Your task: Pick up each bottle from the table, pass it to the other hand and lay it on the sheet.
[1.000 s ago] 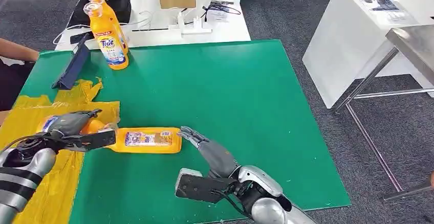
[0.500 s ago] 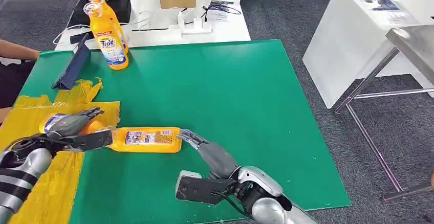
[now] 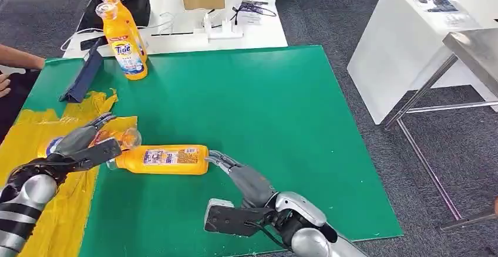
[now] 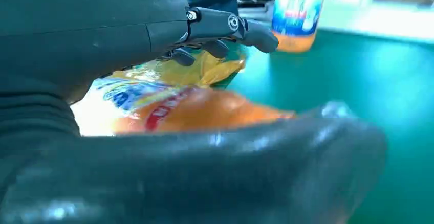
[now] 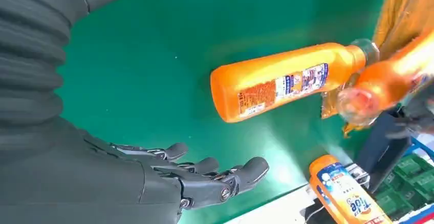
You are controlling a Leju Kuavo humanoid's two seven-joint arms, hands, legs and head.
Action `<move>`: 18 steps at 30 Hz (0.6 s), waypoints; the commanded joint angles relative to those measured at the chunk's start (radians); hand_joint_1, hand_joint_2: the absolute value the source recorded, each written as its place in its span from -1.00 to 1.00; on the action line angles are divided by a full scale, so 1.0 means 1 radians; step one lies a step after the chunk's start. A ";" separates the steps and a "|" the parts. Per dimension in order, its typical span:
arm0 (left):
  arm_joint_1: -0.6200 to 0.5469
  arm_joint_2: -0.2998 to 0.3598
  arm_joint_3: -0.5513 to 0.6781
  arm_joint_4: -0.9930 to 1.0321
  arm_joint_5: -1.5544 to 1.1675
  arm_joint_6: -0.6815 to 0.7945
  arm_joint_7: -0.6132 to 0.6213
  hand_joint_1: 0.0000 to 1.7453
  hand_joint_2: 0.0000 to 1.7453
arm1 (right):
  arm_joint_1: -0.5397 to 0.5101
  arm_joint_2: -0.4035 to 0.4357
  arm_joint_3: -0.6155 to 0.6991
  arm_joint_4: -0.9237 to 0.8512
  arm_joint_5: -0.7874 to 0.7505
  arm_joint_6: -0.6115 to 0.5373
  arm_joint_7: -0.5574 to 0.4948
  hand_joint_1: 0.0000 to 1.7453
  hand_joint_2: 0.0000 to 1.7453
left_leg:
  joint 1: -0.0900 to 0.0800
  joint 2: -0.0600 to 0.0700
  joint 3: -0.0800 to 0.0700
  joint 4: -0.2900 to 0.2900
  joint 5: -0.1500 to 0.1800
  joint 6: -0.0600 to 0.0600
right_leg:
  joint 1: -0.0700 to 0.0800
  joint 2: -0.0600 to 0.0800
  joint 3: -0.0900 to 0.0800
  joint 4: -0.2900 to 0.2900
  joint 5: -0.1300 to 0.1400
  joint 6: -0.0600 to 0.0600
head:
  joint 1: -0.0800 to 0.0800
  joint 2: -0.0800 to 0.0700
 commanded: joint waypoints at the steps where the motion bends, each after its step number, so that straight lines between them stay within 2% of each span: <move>1: 0.080 -0.153 0.227 -0.132 0.177 0.006 0.016 -1.00 -1.00 | -0.009 -0.019 0.011 0.033 0.011 -0.003 -0.007 -1.00 1.00 | 0.000 0.001 0.003 0.000 -0.001 0.001 | 0.000 0.000 0.004 -0.001 -0.001 -0.002 | 0.000 0.000; 8: 0.129 -0.251 0.349 -0.262 0.450 -0.078 0.032 -1.00 -1.00 | -0.020 -0.020 -0.006 0.038 0.073 -0.034 -0.001 -1.00 1.00 | 0.000 0.001 0.002 0.000 -0.001 0.001 | 0.001 0.000 0.002 -0.001 -0.001 -0.001 | 0.000 0.000; 18: 0.133 -0.252 0.348 -0.273 0.454 -0.079 0.036 -1.00 -1.00 | -0.022 -0.018 -0.009 0.038 0.072 -0.033 -0.002 -1.00 1.00 | 0.000 0.001 0.002 0.001 -0.001 0.000 | 0.001 0.000 0.003 0.000 -0.001 -0.002 | 0.000 0.000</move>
